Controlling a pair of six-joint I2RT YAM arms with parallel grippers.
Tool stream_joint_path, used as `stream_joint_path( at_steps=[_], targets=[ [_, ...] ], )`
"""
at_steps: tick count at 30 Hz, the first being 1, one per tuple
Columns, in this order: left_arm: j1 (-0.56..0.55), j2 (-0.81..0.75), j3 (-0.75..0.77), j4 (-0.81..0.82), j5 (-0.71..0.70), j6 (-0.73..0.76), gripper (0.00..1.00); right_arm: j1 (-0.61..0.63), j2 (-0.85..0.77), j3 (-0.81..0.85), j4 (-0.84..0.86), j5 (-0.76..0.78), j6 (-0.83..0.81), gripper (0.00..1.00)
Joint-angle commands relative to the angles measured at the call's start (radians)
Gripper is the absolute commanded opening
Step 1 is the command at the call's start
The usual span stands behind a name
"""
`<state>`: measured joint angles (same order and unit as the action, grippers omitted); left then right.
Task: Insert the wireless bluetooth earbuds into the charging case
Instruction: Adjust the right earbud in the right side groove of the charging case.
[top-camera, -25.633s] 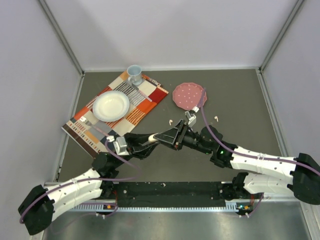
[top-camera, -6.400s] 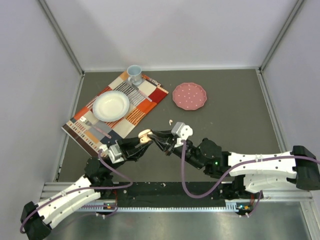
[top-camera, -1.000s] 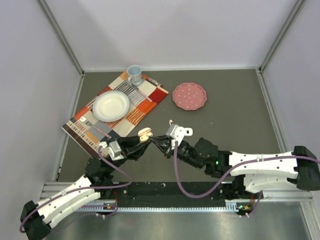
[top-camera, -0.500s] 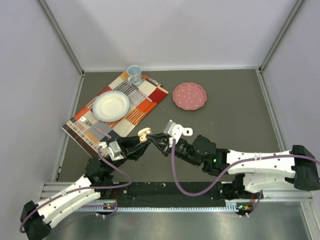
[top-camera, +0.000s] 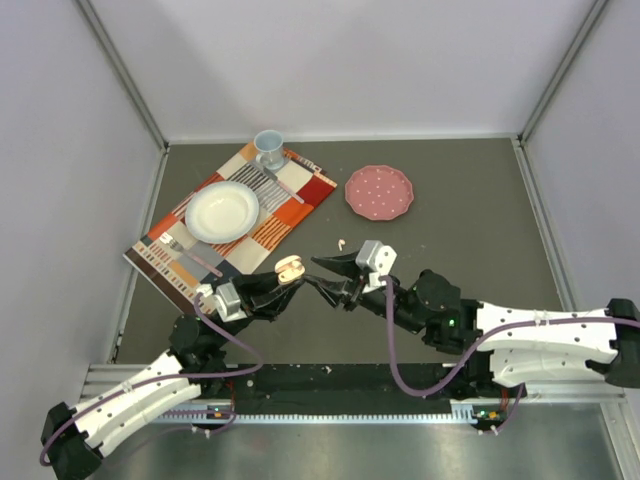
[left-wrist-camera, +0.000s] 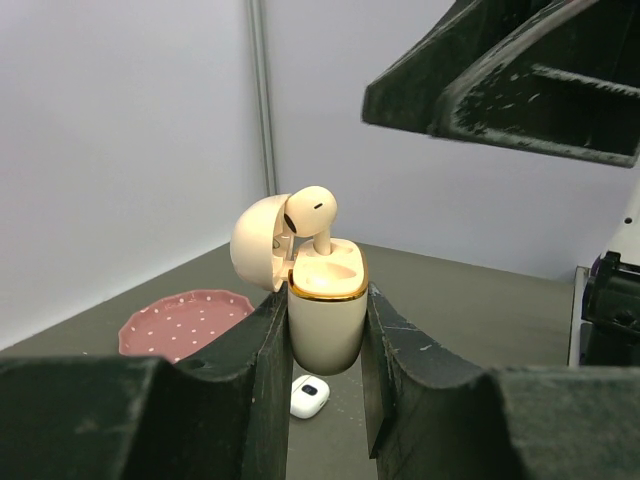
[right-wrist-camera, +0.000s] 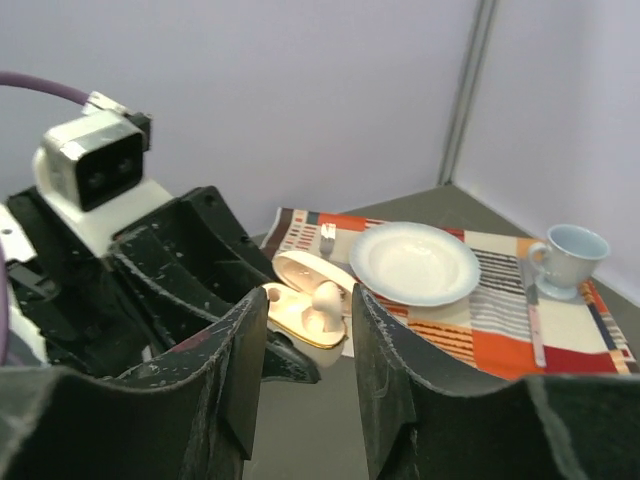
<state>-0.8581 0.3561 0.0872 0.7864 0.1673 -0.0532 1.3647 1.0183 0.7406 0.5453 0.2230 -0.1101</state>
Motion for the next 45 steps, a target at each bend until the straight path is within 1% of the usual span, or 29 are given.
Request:
stream_joint_path(
  at_steps=[1, 2, 4, 20, 21, 23, 28, 29, 32, 36, 37, 38, 41, 43, 45],
  targets=[
    [0.002, 0.001, 0.006, 0.057, 0.011, -0.010, 0.00, -0.009, 0.043, 0.098, -0.071, 0.119, 0.015, 0.40],
    [0.001, 0.001, 0.008, 0.054, 0.011, -0.010, 0.00, -0.009, 0.066, 0.112, -0.106, 0.125, 0.020, 0.40],
    [0.002, 0.001, 0.013, 0.050, 0.015, -0.008, 0.00, -0.009, 0.084, 0.140, -0.120, 0.119, 0.035, 0.40],
    [0.001, 0.012, 0.022, 0.040, 0.035, -0.014, 0.00, -0.027, 0.131, 0.155, -0.105, 0.099, 0.030, 0.38],
    [0.001, 0.012, 0.022, 0.042, 0.034, -0.014, 0.00, -0.027, 0.132, 0.155, -0.105, 0.090, 0.026, 0.34],
    [0.001, 0.012, 0.022, 0.040, 0.034, -0.014, 0.00, -0.029, 0.126, 0.148, -0.097, 0.052, 0.006, 0.27],
    [0.001, 0.007, 0.022, 0.037, 0.024, -0.014, 0.00, -0.029, 0.102, 0.126, -0.111, -0.051, -0.037, 0.16],
    [0.002, 0.006, 0.022, 0.036, 0.023, -0.016, 0.00, -0.029, 0.091, 0.123, -0.128, -0.066, -0.046, 0.12],
    [0.002, 0.004, 0.022, 0.039, 0.021, -0.014, 0.00, -0.027, 0.082, 0.120, -0.163, -0.089, -0.071, 0.11],
    [0.002, 0.010, 0.022, 0.045, 0.021, -0.013, 0.00, -0.029, 0.068, 0.112, -0.183, -0.100, -0.097, 0.11],
    [0.002, 0.012, 0.022, 0.047, 0.024, -0.013, 0.00, -0.029, 0.068, 0.112, -0.186, -0.106, -0.100, 0.13],
    [0.001, 0.014, 0.022, 0.048, 0.024, -0.013, 0.00, -0.029, 0.068, 0.112, -0.186, -0.108, -0.105, 0.18],
    [0.002, 0.017, 0.023, 0.051, 0.023, -0.014, 0.00, -0.029, 0.071, 0.117, -0.200, -0.112, -0.112, 0.19],
    [0.002, 0.018, 0.023, 0.051, 0.026, -0.014, 0.00, -0.030, 0.075, 0.120, -0.197, -0.097, -0.112, 0.27],
    [0.002, 0.015, 0.023, 0.051, 0.026, -0.014, 0.00, -0.030, 0.077, 0.121, -0.197, -0.089, -0.118, 0.29]
  ],
)
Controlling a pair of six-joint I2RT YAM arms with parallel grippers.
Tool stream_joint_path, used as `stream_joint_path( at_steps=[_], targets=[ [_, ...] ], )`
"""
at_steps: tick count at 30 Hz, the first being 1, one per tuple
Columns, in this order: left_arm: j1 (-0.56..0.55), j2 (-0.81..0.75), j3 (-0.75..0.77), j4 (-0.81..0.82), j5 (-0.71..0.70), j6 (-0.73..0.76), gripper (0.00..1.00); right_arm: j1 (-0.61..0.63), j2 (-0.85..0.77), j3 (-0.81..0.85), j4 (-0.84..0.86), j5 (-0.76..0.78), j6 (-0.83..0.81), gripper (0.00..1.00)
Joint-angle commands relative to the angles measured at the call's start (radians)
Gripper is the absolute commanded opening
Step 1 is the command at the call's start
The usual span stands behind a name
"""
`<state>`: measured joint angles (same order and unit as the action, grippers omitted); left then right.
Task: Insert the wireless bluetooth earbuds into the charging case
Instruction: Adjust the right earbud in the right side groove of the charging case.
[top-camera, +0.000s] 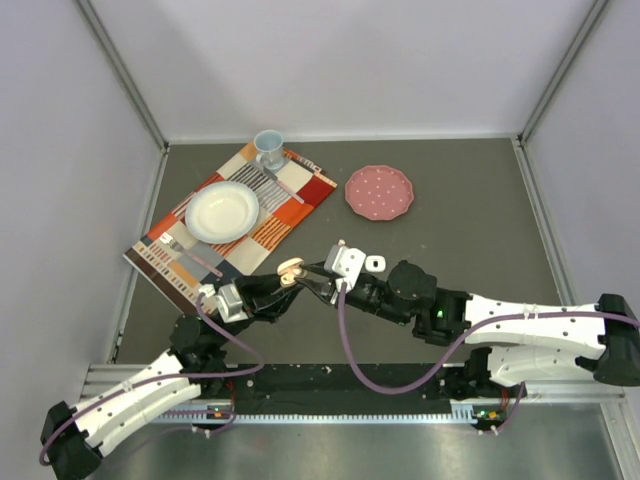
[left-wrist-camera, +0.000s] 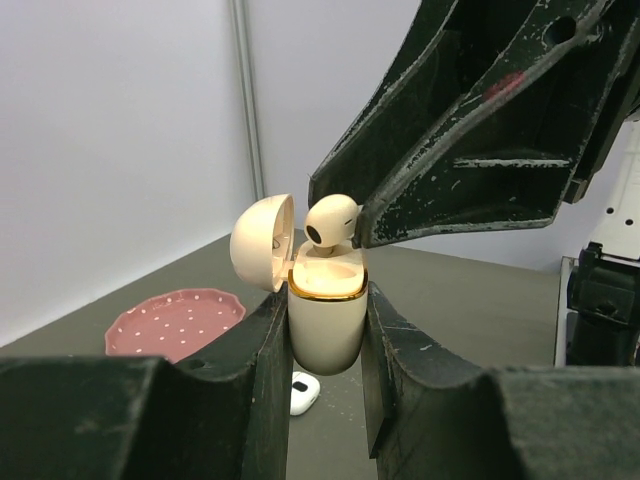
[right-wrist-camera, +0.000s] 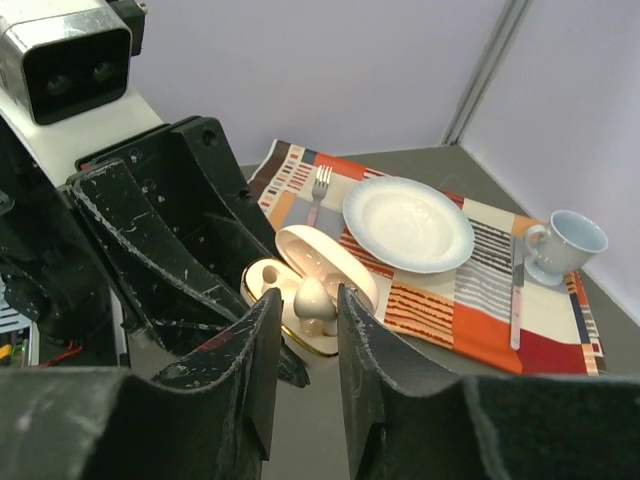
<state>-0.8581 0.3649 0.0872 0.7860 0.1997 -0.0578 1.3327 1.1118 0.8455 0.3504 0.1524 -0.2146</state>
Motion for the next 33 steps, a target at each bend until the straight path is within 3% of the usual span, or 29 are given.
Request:
stream_joint_path(
  at_steps=[1, 8, 16, 21, 26, 33],
  targets=[
    [0.002, 0.006, 0.023, 0.052, -0.005, -0.010, 0.00, 0.003, -0.015, 0.017, -0.002, -0.014, -0.016, 0.29],
    [0.002, 0.005, 0.022, 0.048, -0.006, -0.010, 0.00, 0.002, -0.018, 0.021, 0.031, 0.053, -0.032, 0.45],
    [0.001, 0.008, 0.020, 0.050, -0.006, -0.011, 0.00, 0.000, -0.018, 0.027, 0.073, 0.047, -0.042, 0.25],
    [0.001, 0.008, 0.020, 0.048, -0.009, -0.007, 0.00, -0.001, -0.003, 0.038, 0.038, 0.004, -0.028, 0.21],
    [0.002, 0.008, 0.017, 0.048, -0.011, -0.010, 0.00, -0.001, 0.011, 0.049, -0.007, -0.023, -0.016, 0.08],
    [0.001, 0.003, 0.017, 0.048, -0.011, -0.010, 0.00, -0.001, 0.008, 0.046, -0.040, 0.019, -0.031, 0.07]
  ],
)
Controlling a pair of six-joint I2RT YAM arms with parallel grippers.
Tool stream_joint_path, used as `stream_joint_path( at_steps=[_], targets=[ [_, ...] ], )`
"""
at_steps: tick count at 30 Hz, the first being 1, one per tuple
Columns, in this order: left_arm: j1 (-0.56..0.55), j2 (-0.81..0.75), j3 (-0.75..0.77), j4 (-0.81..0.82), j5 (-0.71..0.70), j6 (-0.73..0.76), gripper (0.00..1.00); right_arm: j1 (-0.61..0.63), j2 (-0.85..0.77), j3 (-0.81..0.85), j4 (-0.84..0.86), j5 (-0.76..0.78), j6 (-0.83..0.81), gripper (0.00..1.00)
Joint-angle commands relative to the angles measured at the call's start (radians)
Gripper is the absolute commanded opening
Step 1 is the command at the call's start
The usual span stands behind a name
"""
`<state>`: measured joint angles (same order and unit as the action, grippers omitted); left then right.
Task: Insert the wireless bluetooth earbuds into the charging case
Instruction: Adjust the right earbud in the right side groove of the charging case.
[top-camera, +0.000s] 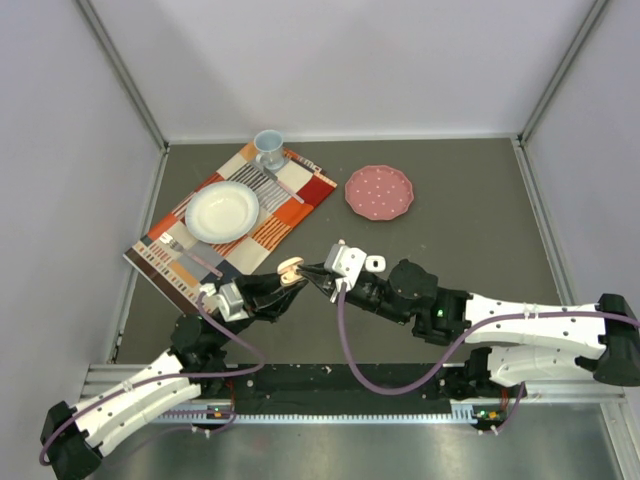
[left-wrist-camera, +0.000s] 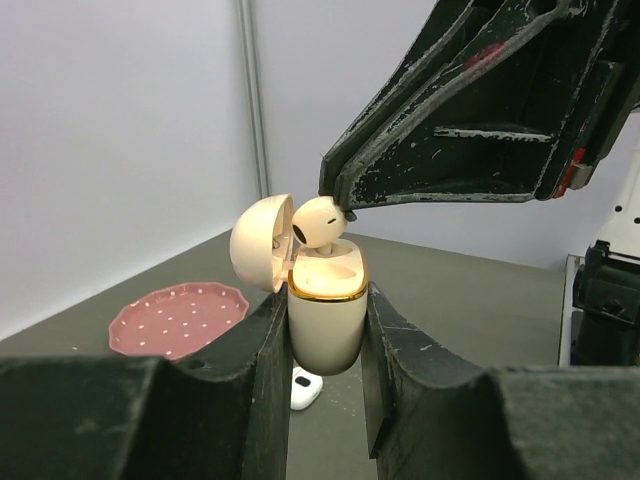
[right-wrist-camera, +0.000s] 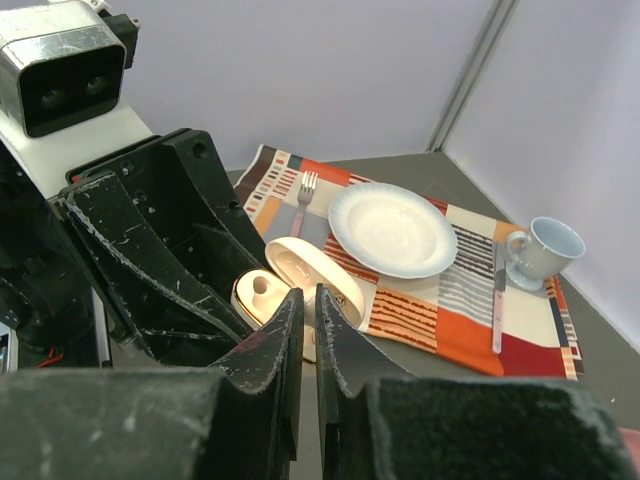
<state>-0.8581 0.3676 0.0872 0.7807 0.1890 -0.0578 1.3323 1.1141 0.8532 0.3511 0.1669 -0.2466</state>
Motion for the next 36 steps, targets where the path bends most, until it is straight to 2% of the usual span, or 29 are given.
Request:
stream_joint_path(
  at_steps=[1, 11, 14, 17, 36],
  targets=[
    [0.002, 0.002, 0.017, 0.054, 0.000, -0.011, 0.00, -0.002, 0.007, 0.040, -0.046, 0.008, -0.002, 0.07],
    [0.002, -0.025, 0.014, 0.043, 0.006, -0.004, 0.00, -0.004, 0.003, 0.053, -0.150, -0.041, -0.068, 0.06],
    [0.002, -0.033, 0.017, 0.040, 0.016, 0.001, 0.00, -0.024, -0.008, 0.064, -0.193, -0.092, -0.072, 0.09],
    [0.002, -0.035, 0.023, 0.029, 0.027, 0.003, 0.00, -0.042, -0.011, 0.072, -0.218, -0.136, -0.057, 0.17],
    [0.002, -0.036, 0.039, 0.011, 0.055, 0.006, 0.00, -0.045, 0.024, 0.093, -0.253, -0.109, -0.051, 0.29]
  ],
)
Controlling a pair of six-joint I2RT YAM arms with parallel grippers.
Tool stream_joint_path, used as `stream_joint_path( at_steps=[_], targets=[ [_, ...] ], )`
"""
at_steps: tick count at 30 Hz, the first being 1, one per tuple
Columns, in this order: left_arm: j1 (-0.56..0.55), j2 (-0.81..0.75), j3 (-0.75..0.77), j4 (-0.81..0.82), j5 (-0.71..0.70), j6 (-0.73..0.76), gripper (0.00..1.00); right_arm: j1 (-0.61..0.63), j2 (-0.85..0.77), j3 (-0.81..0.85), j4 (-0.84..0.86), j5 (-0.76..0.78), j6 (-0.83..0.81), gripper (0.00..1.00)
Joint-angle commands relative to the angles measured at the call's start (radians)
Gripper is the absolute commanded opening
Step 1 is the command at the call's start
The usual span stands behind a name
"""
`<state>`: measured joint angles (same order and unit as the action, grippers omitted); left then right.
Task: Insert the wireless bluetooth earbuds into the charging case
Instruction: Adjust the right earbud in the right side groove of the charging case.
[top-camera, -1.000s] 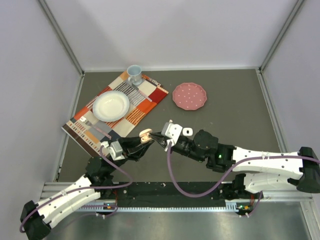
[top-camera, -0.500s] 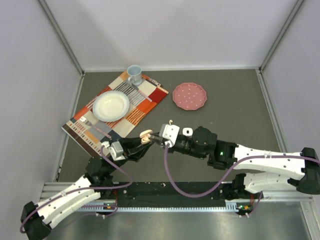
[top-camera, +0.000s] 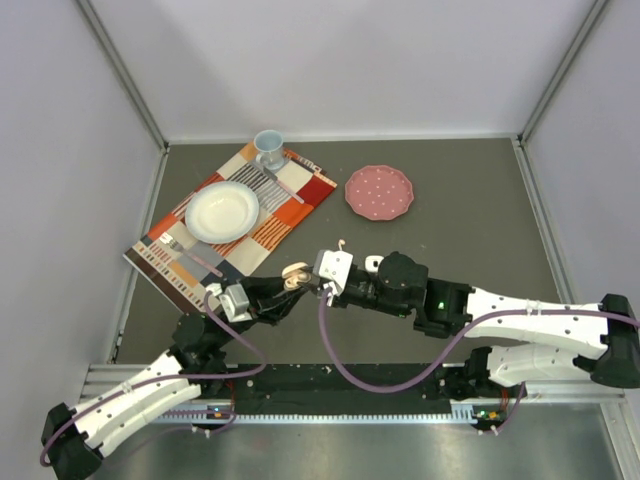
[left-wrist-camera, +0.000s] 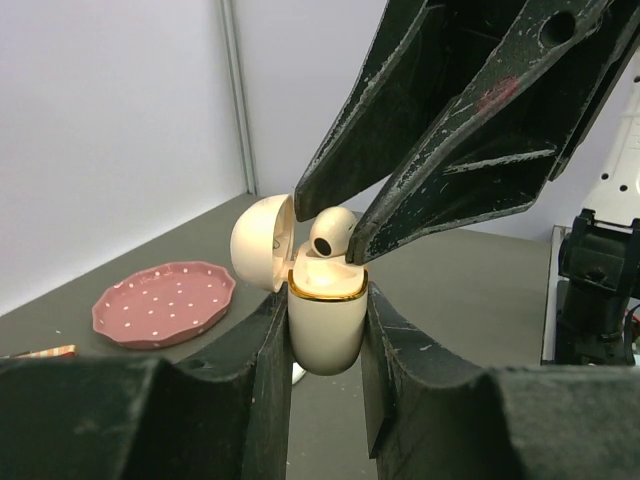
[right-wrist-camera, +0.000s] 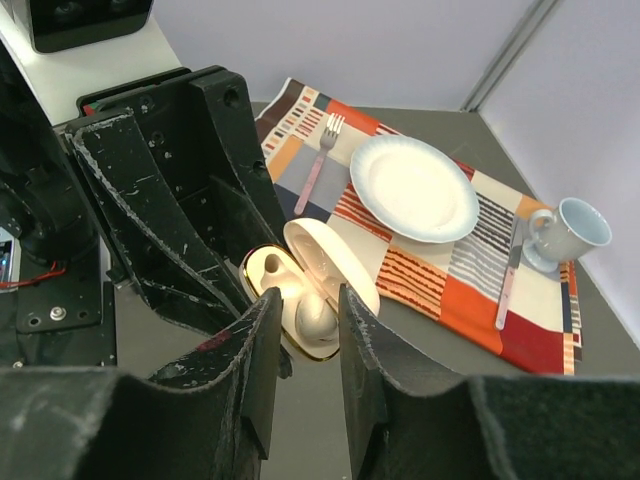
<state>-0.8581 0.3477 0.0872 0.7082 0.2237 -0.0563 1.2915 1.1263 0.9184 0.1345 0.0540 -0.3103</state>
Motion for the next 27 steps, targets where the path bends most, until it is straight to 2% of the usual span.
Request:
stream_joint_path(
  at_steps=[1, 4, 5, 9, 13, 16, 17, 19, 20, 21, 23, 27],
  targets=[
    [0.002, -0.018, 0.039, 0.083, 0.019, 0.004, 0.00, -0.006, 0.009, 0.028, -0.039, 0.006, 0.014, 0.28],
    [0.002, -0.016, 0.039, 0.083, 0.017, 0.006, 0.00, -0.006, -0.002, 0.023, -0.036, -0.011, 0.004, 0.24],
    [0.001, -0.018, 0.039, 0.083, 0.016, 0.006, 0.00, -0.006, -0.003, 0.019, -0.038, -0.011, 0.000, 0.16],
    [0.002, -0.015, 0.037, 0.083, 0.016, 0.006, 0.00, -0.009, -0.028, 0.007, -0.033, -0.028, -0.026, 0.07],
    [0.002, -0.016, 0.039, 0.080, 0.019, 0.007, 0.00, -0.037, -0.049, -0.003, -0.044, -0.075, -0.030, 0.07],
    [0.002, -0.023, 0.037, 0.077, 0.016, 0.007, 0.00, -0.049, -0.065, -0.006, -0.052, -0.089, -0.032, 0.21],
    [0.002, -0.024, 0.037, 0.076, 0.016, 0.007, 0.00, -0.049, -0.072, -0.007, -0.052, -0.089, -0.033, 0.34],
    [0.001, -0.024, 0.036, 0.074, 0.014, 0.010, 0.00, -0.052, -0.082, -0.009, -0.052, -0.091, -0.041, 0.41],
    [0.002, -0.021, 0.036, 0.074, 0.014, 0.010, 0.00, -0.054, -0.089, -0.009, -0.049, -0.092, -0.041, 0.51],
    [0.002, -0.019, 0.034, 0.074, 0.014, 0.012, 0.00, -0.054, -0.092, -0.009, -0.047, -0.092, -0.041, 0.57],
    [0.001, -0.019, 0.034, 0.076, 0.012, 0.012, 0.00, -0.055, -0.102, -0.012, -0.041, -0.095, -0.041, 0.62],
    [0.002, -0.016, 0.031, 0.076, 0.009, 0.010, 0.00, -0.055, -0.123, -0.026, -0.015, -0.072, -0.035, 0.64]
  ],
)
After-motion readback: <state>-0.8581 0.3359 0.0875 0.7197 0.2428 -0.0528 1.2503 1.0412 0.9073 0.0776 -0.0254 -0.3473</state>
